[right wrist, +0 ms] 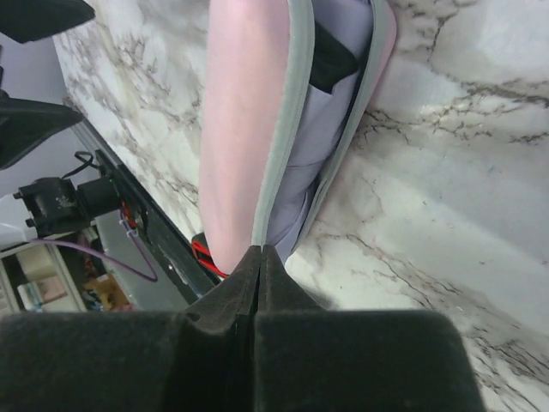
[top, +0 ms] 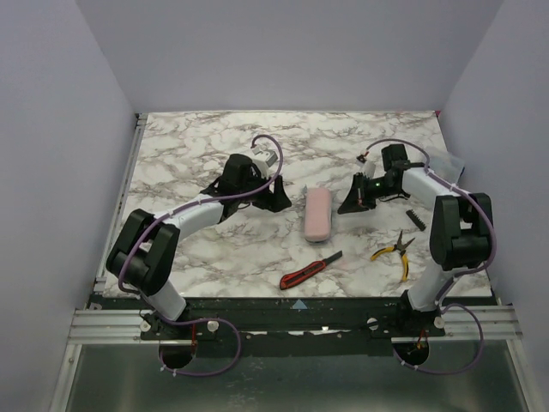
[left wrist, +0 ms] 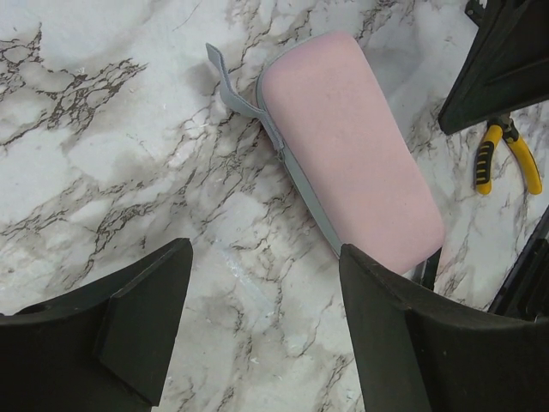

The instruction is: Open the umbrella

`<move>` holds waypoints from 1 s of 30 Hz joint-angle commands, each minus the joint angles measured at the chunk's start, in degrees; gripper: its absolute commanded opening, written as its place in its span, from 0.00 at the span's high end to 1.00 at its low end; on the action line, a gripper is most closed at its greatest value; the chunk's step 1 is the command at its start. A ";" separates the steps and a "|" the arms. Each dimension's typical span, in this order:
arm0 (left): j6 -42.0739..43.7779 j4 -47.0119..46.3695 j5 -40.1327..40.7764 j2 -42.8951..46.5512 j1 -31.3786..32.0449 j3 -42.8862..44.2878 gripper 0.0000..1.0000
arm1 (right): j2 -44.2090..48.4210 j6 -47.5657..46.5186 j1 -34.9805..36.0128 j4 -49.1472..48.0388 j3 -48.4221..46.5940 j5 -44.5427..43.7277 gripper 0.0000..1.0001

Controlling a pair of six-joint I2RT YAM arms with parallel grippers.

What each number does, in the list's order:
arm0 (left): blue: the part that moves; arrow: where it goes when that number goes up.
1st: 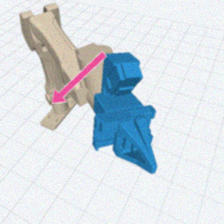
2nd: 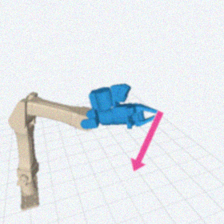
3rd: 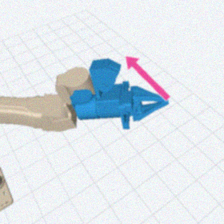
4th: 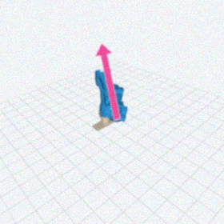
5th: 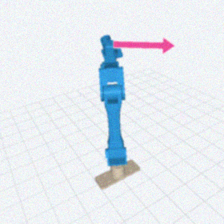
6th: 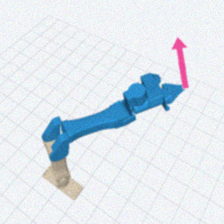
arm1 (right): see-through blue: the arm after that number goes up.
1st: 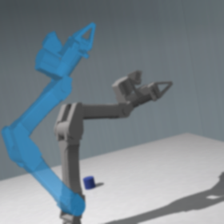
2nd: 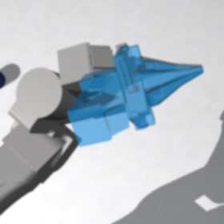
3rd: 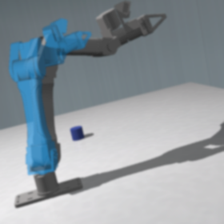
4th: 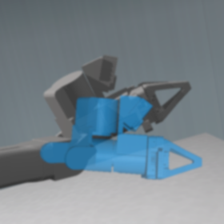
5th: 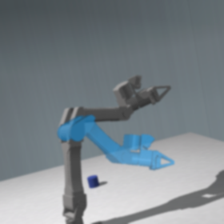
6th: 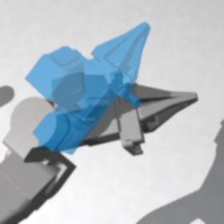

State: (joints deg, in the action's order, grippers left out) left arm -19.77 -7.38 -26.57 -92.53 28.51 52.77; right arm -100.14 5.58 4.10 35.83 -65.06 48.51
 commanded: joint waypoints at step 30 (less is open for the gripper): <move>0.85 0.06 -0.05 -0.99 0.26 1.28 0.31 | -8.63 9.50 4.87 -8.32 -3.12 1.32 0.35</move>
State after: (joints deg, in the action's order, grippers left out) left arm -19.53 -7.14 -26.52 -93.36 28.51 53.12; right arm -109.25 13.65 7.44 28.01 -66.59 52.71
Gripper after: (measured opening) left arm 0.698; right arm 0.605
